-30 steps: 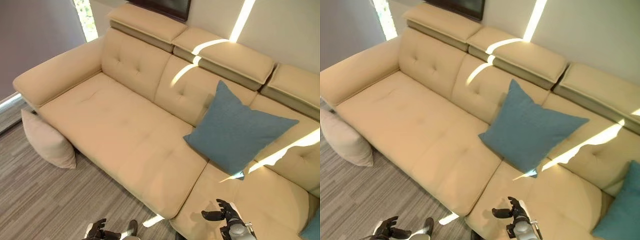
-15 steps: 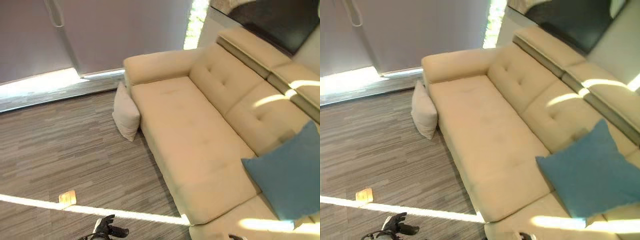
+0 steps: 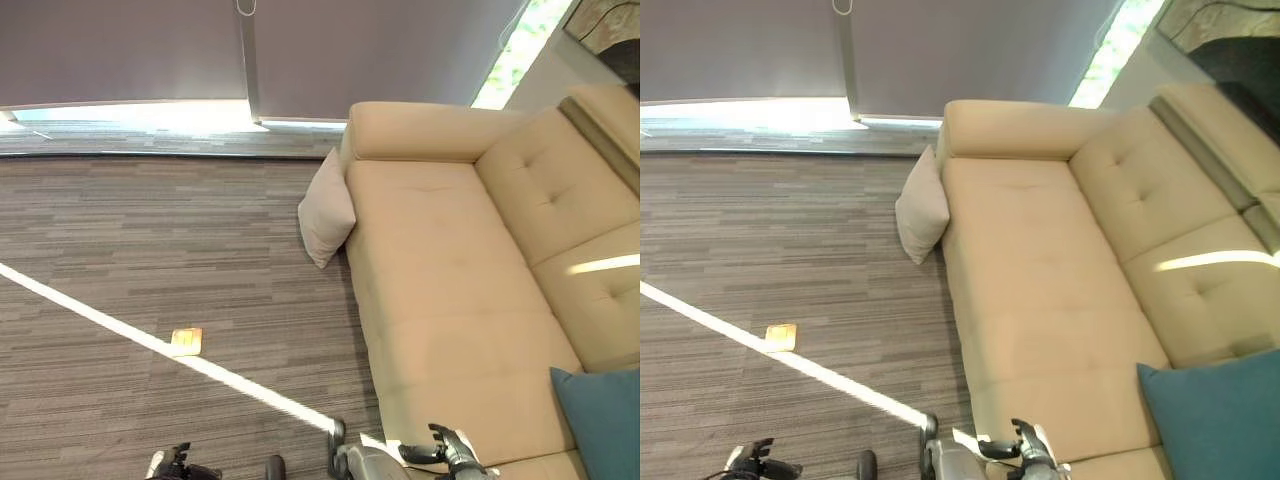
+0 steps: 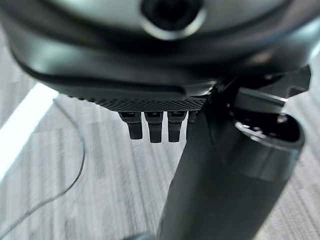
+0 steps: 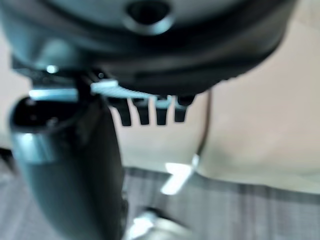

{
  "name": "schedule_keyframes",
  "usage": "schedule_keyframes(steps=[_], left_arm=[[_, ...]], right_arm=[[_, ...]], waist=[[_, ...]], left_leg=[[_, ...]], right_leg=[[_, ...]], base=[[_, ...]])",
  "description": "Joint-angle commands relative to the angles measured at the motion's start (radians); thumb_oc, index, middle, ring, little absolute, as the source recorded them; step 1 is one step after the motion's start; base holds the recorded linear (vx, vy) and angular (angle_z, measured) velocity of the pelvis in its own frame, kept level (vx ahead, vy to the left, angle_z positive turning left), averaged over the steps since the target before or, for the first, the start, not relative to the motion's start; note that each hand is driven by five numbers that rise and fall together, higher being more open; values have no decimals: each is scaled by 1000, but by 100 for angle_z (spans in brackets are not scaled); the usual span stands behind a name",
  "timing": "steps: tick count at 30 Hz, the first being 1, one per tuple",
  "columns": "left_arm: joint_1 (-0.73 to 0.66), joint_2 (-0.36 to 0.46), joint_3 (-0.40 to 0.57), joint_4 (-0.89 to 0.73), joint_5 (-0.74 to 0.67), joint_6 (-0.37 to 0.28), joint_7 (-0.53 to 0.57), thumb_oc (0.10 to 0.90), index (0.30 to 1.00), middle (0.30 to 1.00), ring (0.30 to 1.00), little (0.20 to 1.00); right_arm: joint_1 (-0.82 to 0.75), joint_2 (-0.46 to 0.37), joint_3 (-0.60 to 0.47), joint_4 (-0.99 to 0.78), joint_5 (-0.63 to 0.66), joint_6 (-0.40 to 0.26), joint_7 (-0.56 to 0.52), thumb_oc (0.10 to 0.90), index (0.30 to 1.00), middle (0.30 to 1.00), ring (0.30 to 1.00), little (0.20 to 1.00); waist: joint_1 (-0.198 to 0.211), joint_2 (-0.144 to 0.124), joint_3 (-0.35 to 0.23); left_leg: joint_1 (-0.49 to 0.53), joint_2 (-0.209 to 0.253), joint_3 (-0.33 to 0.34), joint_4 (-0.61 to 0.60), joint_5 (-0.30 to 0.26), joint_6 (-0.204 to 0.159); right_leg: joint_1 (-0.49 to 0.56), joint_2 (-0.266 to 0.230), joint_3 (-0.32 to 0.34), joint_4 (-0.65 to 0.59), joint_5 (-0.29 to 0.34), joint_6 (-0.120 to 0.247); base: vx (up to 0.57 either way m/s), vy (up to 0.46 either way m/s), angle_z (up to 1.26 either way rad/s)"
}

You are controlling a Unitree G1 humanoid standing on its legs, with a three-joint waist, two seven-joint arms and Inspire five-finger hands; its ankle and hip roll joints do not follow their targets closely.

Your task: Pick up all the scattered cushions and arrange them neatly on the sofa.

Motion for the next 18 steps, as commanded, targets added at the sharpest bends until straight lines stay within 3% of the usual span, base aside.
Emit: schedule_keyframes(steps=[1,4,5,8,9,10,12,13,16,17,18], left_arm=[[-11,31,-9,-14,1,-37,0,800,900,900,900,900],[-1,10,-24,-14,10,-35,-8,800,900,900,900,900],[-1,6,-28,-17,10,-36,-7,800,900,900,900,900],[0,0,-39,-40,6,-34,-8,800,900,900,900,900],[-2,1,-40,-47,-2,-30,-11,800,900,900,900,900],[-2,1,-40,-47,-2,-30,-11,800,900,900,900,900],[-1,1,-38,-46,-2,-28,-11,800,900,900,900,900],[5,6,-36,-38,2,-24,-10,800,900,900,900,900],[20,14,-23,-30,8,-19,-9,800,900,900,900,900],[20,14,-23,-30,8,-19,-9,800,900,900,900,900],[26,20,-13,-23,2,-17,-5,800,900,900,900,900]], right_arm=[[-20,-60,4,7,-13,-29,-27,800,900,900,900,900],[9,-65,-12,9,-7,-33,-26,800,900,900,900,900],[8,-67,-13,9,-6,-35,-26,800,900,900,900,900],[-1,-76,-1,5,-10,-35,-24,800,900,900,900,900],[-9,-82,2,12,-7,-29,-25,800,900,900,900,900],[-10,-82,2,13,-7,-29,-25,800,900,900,900,900],[-13,-83,5,17,-8,-25,-26,800,900,900,900,900],[-16,-84,12,20,-16,-21,-27,800,900,900,900,900],[-10,-83,19,22,-28,-16,-35,800,900,900,900,900],[-10,-82,19,22,-28,-16,-35,800,900,900,900,900],[0,-77,19,22,-27,-15,-36,800,900,900,900,900]], waist=[[-22,-23,-31],[-49,-13,-53],[-56,-12,-61],[-54,-17,-65],[-41,-31,-63],[-40,-30,-62],[-30,-39,-63],[-18,-50,-71],[1,-45,-76],[1,-45,-76],[7,-47,-74]], left_leg=[[19,-57,-50,74,-103,-81],[48,-50,-72,114,-133,-112],[37,-48,-65,144,-117,-123],[-26,-30,3,295,-75,-165],[-93,-3,79,346,-76,-168],[-95,-1,80,350,-79,-168],[-128,8,112,354,-97,-158],[-162,28,146,297,-100,-141],[-190,78,173,179,-6,-151],[-187,77,174,175,-4,-151],[-225,109,193,149,53,-164]], right_leg=[[104,-7,-16,-60,39,34],[151,4,14,-63,23,3],[165,-2,5,-75,27,1],[226,-13,-11,-110,20,-11],[261,-31,-25,-127,3,-16],[261,-30,-24,-127,3,-16],[275,-40,-30,-134,-4,-15],[293,-44,-34,-148,-16,-8],[321,-29,-38,-155,-42,-6],[322,-30,-38,-155,-42,-6],[347,-24,-41,-160,-63,-9]], base=[[223,-42,121],[251,-96,93],[296,-158,64],[169,-74,66],[116,-41,51],[118,-45,28],[99,-19,14],[184,-4,14],[186,33,17],[187,80,4],[166,81,-4]])
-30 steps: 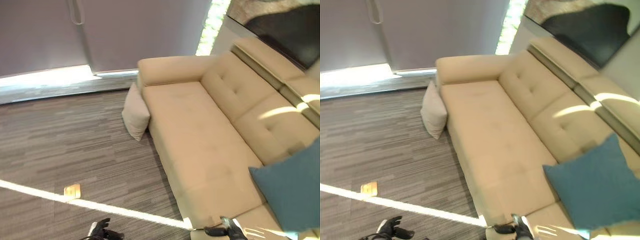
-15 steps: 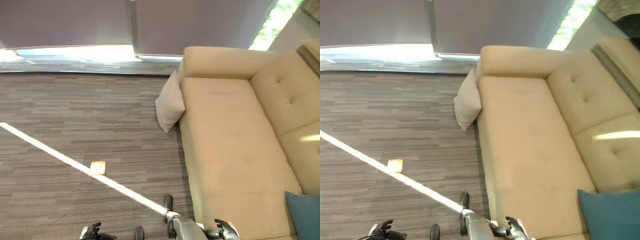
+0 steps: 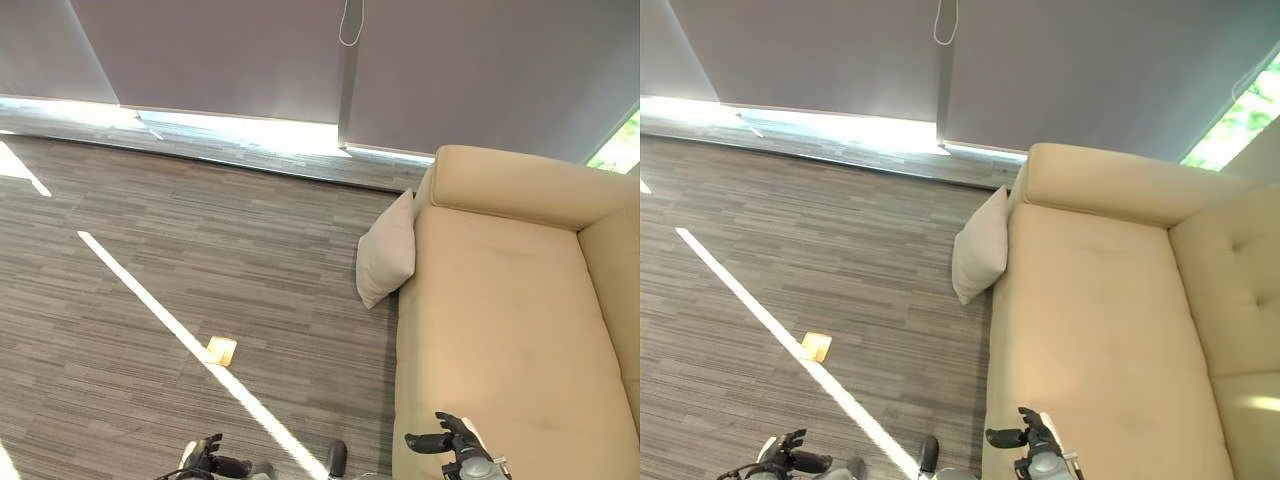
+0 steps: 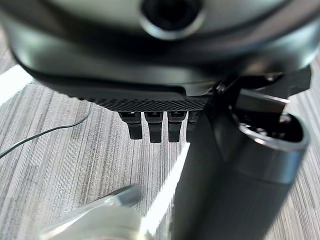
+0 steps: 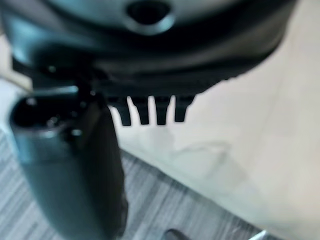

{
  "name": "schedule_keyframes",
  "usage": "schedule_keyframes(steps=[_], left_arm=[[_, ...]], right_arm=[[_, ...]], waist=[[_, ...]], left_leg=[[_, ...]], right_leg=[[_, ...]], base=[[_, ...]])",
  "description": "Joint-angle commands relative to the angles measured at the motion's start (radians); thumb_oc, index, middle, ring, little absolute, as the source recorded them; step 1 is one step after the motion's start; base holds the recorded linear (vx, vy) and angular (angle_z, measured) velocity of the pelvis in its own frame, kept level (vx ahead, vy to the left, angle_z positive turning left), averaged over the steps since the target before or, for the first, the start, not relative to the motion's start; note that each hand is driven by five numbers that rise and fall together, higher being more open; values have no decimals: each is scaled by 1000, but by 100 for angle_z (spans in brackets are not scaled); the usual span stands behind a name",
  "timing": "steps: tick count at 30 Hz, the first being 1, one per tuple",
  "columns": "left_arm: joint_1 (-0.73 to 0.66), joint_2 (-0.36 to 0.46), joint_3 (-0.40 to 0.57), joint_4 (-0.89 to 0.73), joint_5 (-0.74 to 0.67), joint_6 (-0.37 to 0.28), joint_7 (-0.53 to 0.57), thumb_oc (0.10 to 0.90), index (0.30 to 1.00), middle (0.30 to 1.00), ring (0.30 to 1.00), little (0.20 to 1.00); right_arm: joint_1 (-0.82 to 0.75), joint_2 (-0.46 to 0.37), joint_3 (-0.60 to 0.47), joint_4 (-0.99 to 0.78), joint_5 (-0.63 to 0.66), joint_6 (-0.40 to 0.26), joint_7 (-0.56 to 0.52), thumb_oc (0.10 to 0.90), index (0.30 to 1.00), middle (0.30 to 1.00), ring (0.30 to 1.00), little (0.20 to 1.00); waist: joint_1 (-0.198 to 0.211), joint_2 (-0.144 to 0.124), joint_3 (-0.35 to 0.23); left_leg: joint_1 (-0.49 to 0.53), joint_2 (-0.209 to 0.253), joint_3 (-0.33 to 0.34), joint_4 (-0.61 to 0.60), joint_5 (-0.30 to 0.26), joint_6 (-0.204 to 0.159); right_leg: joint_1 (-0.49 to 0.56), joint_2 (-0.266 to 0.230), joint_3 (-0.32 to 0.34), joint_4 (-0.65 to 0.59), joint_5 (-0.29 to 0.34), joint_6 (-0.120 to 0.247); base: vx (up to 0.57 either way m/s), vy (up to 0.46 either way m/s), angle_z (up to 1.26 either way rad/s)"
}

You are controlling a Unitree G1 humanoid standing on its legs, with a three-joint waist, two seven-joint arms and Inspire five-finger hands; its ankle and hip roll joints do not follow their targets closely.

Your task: Pick up all the scattered cushions and arrange them neatly on the sofa.

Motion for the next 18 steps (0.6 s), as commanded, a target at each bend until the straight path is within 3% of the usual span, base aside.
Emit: schedule_keyframes(steps=[1,3,7,9,10,12,16,18], left_arm=[[22,65,3,21,2,-6,16,800,900,900,900,900],[34,64,6,28,6,-2,15,800,900,900,900,900],[42,59,7,35,12,1,15,800,900,900,900,900],[26,67,3,29,6,1,13,800,900,900,900,900],[26,67,3,30,6,1,13,800,900,900,900,900],[-2,85,-3,15,-4,3,16,800,900,900,900,900],[-15,93,-6,12,-7,0,19,800,900,900,900,900],[-15,93,-12,14,-5,-1,13,800,900,900,900,900]], right_arm=[[53,-27,0,-8,-14,-6,-33,800,900,900,900,900],[59,-21,-2,-6,-21,-3,-32,800,900,900,900,900],[54,-12,0,10,-37,1,-35,800,900,900,900,900],[43,11,-5,24,-36,6,-30,800,900,900,900,900],[42,11,-5,24,-36,6,-30,800,900,900,900,900],[26,25,2,20,-30,9,-24,800,900,900,900,900],[23,31,10,12,-28,8,-25,800,900,900,900,900],[22,32,15,18,-32,10,-25,800,900,900,900,900]], waist=[[5,-30,-34],[6,-32,-39],[10,-27,-50],[16,-29,-49],[16,-28,-52],[4,-20,-27],[-12,2,-20],[-31,6,-23]], left_leg=[[-51,-8,50,28,23,35],[-50,1,83,40,20,40],[-22,-13,73,21,4,54],[27,-52,69,7,-33,96],[23,-52,69,6,-31,96],[52,-69,48,-6,-42,126],[91,-74,26,-30,-57,133],[137,-97,2,-56,-75,133]], right_leg=[[-3,-48,125,64,-100,163],[10,-53,119,67,-106,163],[20,-65,125,88,-115,173],[-12,-110,142,244,-85,211],[-16,-109,142,243,-83,210],[-108,-122,189,437,3,228],[-183,-96,210,502,-12,209],[-215,-59,198,398,-41,196]], base=[[218,123,4],[134,110,4],[202,209,-16],[239,336,-11],[155,248,14],[117,213,15],[152,155,34],[308,112,31]])
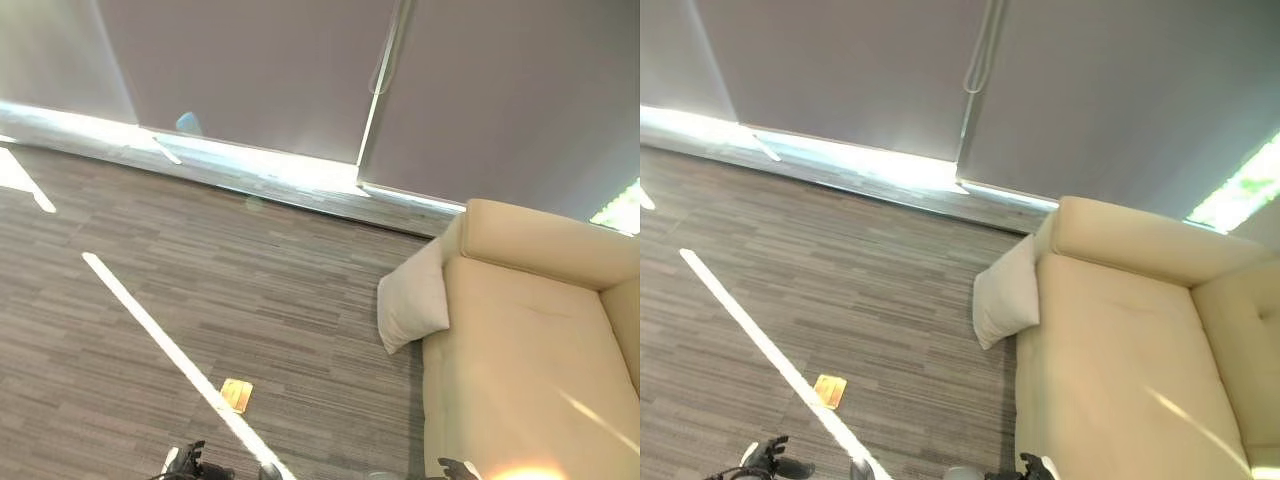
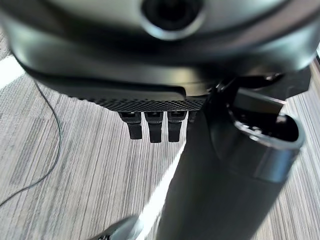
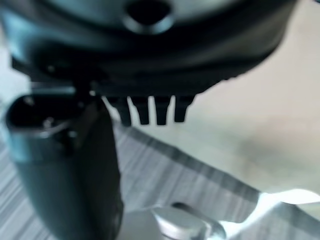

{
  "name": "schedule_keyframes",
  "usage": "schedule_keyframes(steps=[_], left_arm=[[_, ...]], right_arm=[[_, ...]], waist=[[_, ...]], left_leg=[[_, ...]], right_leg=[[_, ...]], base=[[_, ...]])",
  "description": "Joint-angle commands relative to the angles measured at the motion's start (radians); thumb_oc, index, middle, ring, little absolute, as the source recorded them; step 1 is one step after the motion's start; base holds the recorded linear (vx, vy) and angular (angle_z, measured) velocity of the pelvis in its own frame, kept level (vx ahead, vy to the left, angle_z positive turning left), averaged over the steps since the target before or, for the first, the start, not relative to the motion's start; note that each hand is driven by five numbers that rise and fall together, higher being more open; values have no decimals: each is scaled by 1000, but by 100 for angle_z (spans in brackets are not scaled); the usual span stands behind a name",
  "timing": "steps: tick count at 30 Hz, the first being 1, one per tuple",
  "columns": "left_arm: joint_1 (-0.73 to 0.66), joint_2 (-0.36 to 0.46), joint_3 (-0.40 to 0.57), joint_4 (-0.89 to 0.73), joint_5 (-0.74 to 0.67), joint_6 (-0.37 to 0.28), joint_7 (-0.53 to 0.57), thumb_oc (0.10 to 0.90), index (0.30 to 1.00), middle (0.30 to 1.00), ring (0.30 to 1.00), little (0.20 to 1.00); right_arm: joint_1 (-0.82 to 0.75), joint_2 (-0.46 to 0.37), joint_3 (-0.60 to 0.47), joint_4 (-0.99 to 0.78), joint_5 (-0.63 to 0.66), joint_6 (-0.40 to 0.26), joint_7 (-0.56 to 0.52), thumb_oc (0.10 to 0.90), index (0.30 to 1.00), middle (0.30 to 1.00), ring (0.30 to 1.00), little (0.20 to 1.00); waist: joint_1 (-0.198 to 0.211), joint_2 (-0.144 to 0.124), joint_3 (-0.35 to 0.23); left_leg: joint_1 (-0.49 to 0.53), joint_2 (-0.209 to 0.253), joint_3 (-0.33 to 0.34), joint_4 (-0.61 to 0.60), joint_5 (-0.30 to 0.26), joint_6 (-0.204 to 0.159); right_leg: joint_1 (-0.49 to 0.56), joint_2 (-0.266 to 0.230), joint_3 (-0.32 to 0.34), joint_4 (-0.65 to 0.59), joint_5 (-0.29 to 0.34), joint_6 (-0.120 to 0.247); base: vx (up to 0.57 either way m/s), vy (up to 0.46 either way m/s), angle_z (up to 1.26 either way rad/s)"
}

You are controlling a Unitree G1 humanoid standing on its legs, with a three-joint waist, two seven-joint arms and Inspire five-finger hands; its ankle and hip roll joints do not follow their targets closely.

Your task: Pick up all the scattered cushions and arrange them neatly on the sofa.

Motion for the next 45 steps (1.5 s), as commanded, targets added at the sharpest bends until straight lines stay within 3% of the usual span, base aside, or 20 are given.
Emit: schedule_keyframes(steps=[1,4,8,10,13,14,16,18,19,22,23,24,25,26,27,29,33,37,40,45], left_arm=[[13,34,5,-29,-6,-15,8,800,900,900,900,900],[15,33,10,-15,-1,-11,4,800,900,900,900,900],[22,27,26,8,5,-12,2,800,900,900,900,900],[32,17,24,13,17,-15,2,800,900,900,900,900],[51,3,25,23,20,-13,1,800,900,900,900,900],[61,-9,24,20,15,-14,2,800,900,900,900,900],[59,-14,18,0,3,-14,-1,800,900,900,900,900],[52,-17,14,-10,-2,-15,1,800,900,900,900,900],[49,-19,8,-23,-9,-14,-1,800,900,900,900,900],[42,-18,-4,-34,-8,-13,-8,800,900,900,900,900],[35,-17,-10,-36,-10,-14,-10,800,900,900,900,900],[34,-16,-10,-36,-10,-14,-10,800,900,900,900,900],[33,-17,-11,-34,-13,-14,-10,800,900,900,900,900],[32,-18,-11,-27,-23,-21,-8,800,900,900,900,900],[31,-21,-11,-24,-31,-22,-7,800,900,900,900,900],[36,-25,-9,-4,-26,-16,-12,800,900,900,900,900],[49,-25,-2,7,-14,-11,-15,800,900,900,900,900],[37,-4,4,6,-10,-4,-13,800,900,900,900,900],[23,16,2,-3,-11,-8,-7,800,900,900,900,900],[17,21,7,-2,-17,-6,-12,800,900,900,900,900]], right_arm=[[-36,-18,15,-13,-10,-12,-17,800,900,900,900,900],[-40,-22,18,-10,-13,-9,-17,800,900,900,900,900],[-35,-30,16,-16,-29,-8,-20,800,900,900,900,900],[-15,-34,12,-14,-26,-10,-21,800,900,900,900,900],[4,-41,5,-12,-28,-9,-18,800,900,900,900,900],[18,-44,-4,-12,-22,-10,-18,800,900,900,900,900],[9,-59,-1,-10,-23,-9,-21,800,900,900,900,900],[6,-63,-2,-9,-15,-10,-24,800,900,900,900,900],[8,-68,1,-9,-8,-5,-17,800,900,900,900,900],[5,-78,2,-5,-7,-1,-21,800,900,900,900,900],[5,-84,4,2,-11,3,-21,800,900,900,900,900],[4,-83,4,2,-11,3,-21,800,900,900,900,900],[4,-82,6,5,-12,3,-23,800,900,900,900,900],[2,-82,12,12,-18,2,-27,800,900,900,900,900],[-2,-82,15,16,-21,2,-31,800,900,900,900,900],[0,-79,13,29,-27,5,-29,800,900,900,900,900],[3,-68,9,43,-29,7,-27,800,900,900,900,900],[-17,-52,13,33,-35,10,-13,800,900,900,900,900],[-32,-47,23,8,-36,4,-12,800,900,900,900,900],[-48,-46,33,7,-52,8,-10,800,900,900,900,900]], waist=[[-21,-10,14],[-36,-22,14],[-46,-26,22],[-57,-31,5],[-64,-26,-5],[-73,-22,-10],[-63,-32,3],[-56,-37,5],[-47,-53,9],[-31,-67,7],[-17,-60,12],[-19,-62,10],[-7,-55,12],[16,-49,22],[25,-48,25],[28,-43,15],[31,-44,-2],[25,-31,-5],[14,-17,10],[4,-11,3]], left_leg=[[2,13,-15,88,-143,-78],[50,-20,-36,67,-169,-78],[99,-44,-51,75,-210,-85],[127,-59,-66,99,-254,-83],[135,-56,-71,157,-279,-109],[116,-33,-38,294,-246,-160],[28,-3,-18,511,-183,-201],[-3,7,-10,566,-158,-206],[-62,32,15,596,-162,-187],[-107,46,6,478,-221,-150],[-139,53,-29,347,-177,-153],[-140,50,-30,342,-172,-153],[-154,49,-57,275,-127,-158],[-194,38,-130,203,-55,-171],[-208,32,-155,189,-42,-176],[-169,32,-166,133,-47,-169],[-149,16,-160,141,-58,-150],[-92,9,-100,117,-91,-106],[-66,22,-64,105,-105,-91],[10,19,-8,93,-162,-90]], right_leg=[[57,76,-28,-265,172,-30],[20,103,-71,-425,210,-19],[-10,94,-184,-513,248,3],[14,101,-147,-531,245,-16],[33,99,-149,-527,247,-30],[76,93,-164,-544,247,-49],[133,94,-155,-574,240,-70],[155,100,-146,-587,229,-80],[183,96,-127,-595,211,-90],[215,93,-90,-614,188,-74],[235,103,-65,-617,166,-71],[232,101,-66,-617,167,-71],[247,110,-53,-618,155,-73],[275,130,-18,-619,137,-79],[283,135,-3,-615,130,-81],[297,139,15,-611,114,-79],[299,125,43,-575,99,-72],[227,105,66,-380,123,-29],[135,93,35,-244,162,-1],[70,47,-151,-384,166,-29]], base=[[259,80,31],[251,42,18],[282,12,12],[334,-9,37],[279,-43,55],[253,-84,49],[186,-85,16],[107,-45,-9],[192,-34,-48],[219,31,-37],[185,69,-65],[187,81,-64],[218,89,-58],[272,107,-46],[213,78,-54],[243,127,-67],[221,188,-64],[205,189,-78],[118,113,-43],[234,57,-54]])
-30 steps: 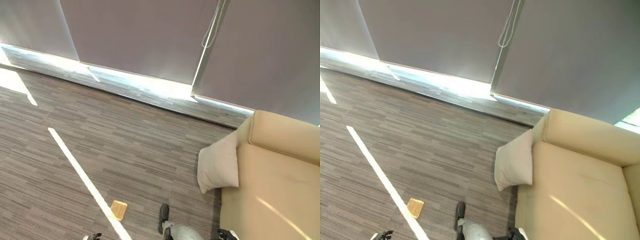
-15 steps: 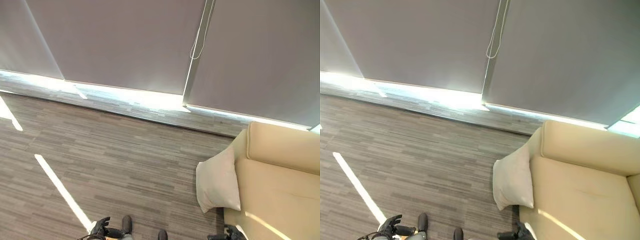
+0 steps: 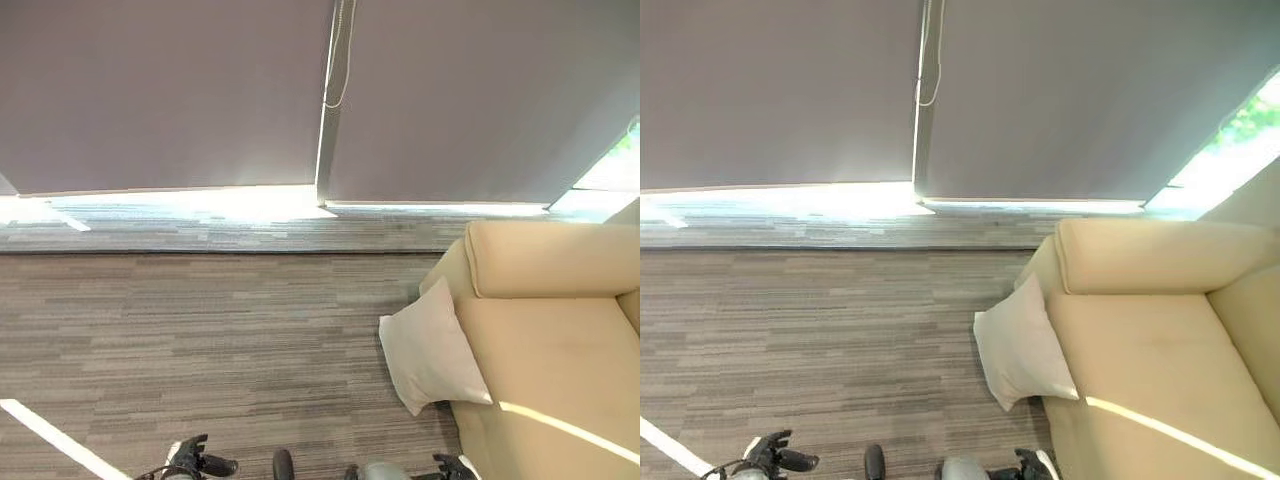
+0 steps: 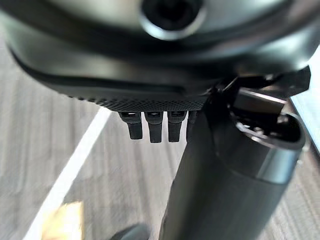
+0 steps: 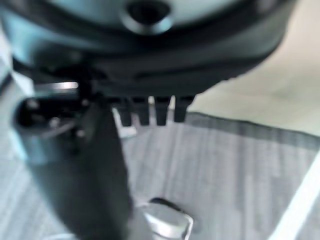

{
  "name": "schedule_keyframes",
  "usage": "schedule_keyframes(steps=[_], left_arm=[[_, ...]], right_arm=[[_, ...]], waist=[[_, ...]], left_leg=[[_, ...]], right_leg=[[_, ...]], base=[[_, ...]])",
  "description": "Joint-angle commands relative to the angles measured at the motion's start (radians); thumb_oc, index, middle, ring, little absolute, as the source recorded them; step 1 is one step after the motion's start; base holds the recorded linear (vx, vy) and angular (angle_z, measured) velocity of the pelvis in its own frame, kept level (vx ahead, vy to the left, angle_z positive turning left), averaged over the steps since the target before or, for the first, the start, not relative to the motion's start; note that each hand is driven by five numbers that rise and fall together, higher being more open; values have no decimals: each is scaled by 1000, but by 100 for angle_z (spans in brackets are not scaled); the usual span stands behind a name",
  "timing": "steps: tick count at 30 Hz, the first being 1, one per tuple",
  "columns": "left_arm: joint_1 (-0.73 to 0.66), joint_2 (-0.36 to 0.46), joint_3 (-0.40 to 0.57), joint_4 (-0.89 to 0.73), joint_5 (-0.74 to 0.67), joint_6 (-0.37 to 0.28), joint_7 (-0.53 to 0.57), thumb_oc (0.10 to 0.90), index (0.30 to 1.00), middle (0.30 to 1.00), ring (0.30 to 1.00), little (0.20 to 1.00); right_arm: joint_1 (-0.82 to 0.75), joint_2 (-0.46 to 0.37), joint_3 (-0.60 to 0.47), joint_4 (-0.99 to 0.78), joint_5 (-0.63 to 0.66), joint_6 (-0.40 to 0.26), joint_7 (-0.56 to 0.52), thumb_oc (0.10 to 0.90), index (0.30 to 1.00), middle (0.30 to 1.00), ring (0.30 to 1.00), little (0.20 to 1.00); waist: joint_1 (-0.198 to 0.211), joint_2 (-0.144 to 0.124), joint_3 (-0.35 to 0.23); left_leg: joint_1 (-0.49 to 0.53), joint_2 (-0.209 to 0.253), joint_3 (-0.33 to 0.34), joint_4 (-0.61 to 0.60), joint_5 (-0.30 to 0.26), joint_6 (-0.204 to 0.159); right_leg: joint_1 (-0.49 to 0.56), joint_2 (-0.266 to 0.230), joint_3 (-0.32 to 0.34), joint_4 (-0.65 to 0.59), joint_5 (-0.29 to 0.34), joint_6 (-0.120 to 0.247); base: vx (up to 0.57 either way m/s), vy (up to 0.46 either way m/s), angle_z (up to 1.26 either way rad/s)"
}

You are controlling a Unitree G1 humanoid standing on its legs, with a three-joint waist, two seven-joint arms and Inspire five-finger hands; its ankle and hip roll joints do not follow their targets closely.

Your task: Pick up all the scattered cushions and arrange them neatly on the sofa.

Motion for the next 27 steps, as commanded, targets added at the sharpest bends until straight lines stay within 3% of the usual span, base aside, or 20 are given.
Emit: schedule_keyframes(steps=[1,3,4,7,11,12,14,16,19,20,21,22,23,27], left_arm=[[18,15,16,2,19,-20,6,800,900,900,900,900],[19,10,20,9,19,-21,6,800,900,900,900,900],[18,1,14,13,29,-22,0,800,900,900,900,900],[24,-10,0,14,51,-27,-7,800,900,900,900,900],[23,-15,-21,11,72,-24,-19,800,900,900,900,900],[17,-14,-38,-8,80,-26,-26,800,900,900,900,900],[2,-15,-49,-23,71,-29,-22,800,900,900,900,900],[-3,-19,-55,-29,61,-29,-22,800,900,900,900,900],[-1,-24,-60,-29,57,-30,-23,800,900,900,900,900],[0,-27,-60,-24,52,-33,-22,800,900,900,900,900],[0,-29,-63,-19,51,-36,-20,800,900,900,900,900],[0,-29,-63,-19,51,-36,-20,800,900,900,900,900],[-6,-37,-67,-13,41,-41,-19,800,900,900,900,900],[-5,-48,-71,2,53,-31,-26,800,900,900,900,900]], right_arm=[[-33,-44,28,-4,-17,-11,-20,800,900,900,900,900],[-38,-46,32,-4,-28,-11,-20,800,900,900,900,900],[-41,-49,32,2,-31,-10,-22,800,900,900,900,900],[-15,-50,27,15,-26,-11,-14,800,900,900,900,900],[11,-51,9,25,-11,-9,-14,800,900,900,900,900],[14,-59,6,28,-4,-9,-18,800,900,900,900,900],[8,-66,5,28,6,-10,-21,800,900,900,900,900],[5,-70,6,32,8,-6,-21,800,900,900,900,900],[4,-80,8,33,7,-8,-25,800,900,900,900,900],[3,-83,12,30,7,-9,-26,800,900,900,900,900],[1,-84,18,31,3,-10,-29,800,900,900,900,900],[1,-84,18,31,3,-10,-29,800,900,900,900,900],[-13,-92,23,30,-3,-14,-35,800,900,900,900,900],[-17,-94,21,38,-11,-9,-29,800,900,900,900,900]], waist=[[-4,-28,-26],[2,-23,-20],[-2,-28,-19],[-21,-38,-36],[-42,-44,-52],[-45,-53,-49],[-33,-65,-35],[-24,-78,-34],[-10,-87,-31],[8,-79,-23],[18,-72,-19],[16,-73,-21],[27,-59,-14],[21,-37,-29]], left_leg=[[-18,25,-50,109,-150,-47],[16,31,-29,111,-182,-56],[25,25,-12,114,-179,-57],[52,19,-10,156,-208,-64],[50,58,18,264,-196,-108],[-1,84,22,459,-141,-140],[-61,84,0,578,-110,-137],[-118,70,-29,568,-122,-118],[-144,81,-64,432,-167,-99],[-167,71,-141,310,-129,-108],[-181,58,-210,262,-96,-116],[-182,57,-211,258,-91,-116],[-219,40,-310,206,-40,-128],[-173,49,-300,151,-43,-116]], right_leg=[[22,29,-107,-275,199,-11],[14,16,-204,-325,202,6],[21,10,-242,-344,214,-3],[49,34,-191,-364,223,-22],[99,51,-191,-392,217,-43],[142,70,-169,-410,205,-71],[172,81,-134,-419,191,-93],[186,78,-98,-425,183,-92],[217,72,-44,-447,172,-70],[239,89,9,-455,161,-68],[248,101,42,-456,155,-69],[245,99,40,-456,156,-69],[261,119,103,-452,144,-68],[262,110,157,-435,126,-52]], base=[[265,15,-83],[266,4,-58],[246,-6,-43],[267,-58,-49],[214,-105,-4],[171,-122,-3],[177,-79,-24],[126,25,-59],[169,84,-56],[227,143,-56],[178,113,-69],[180,131,-85],[124,95,-95],[168,189,-117]])
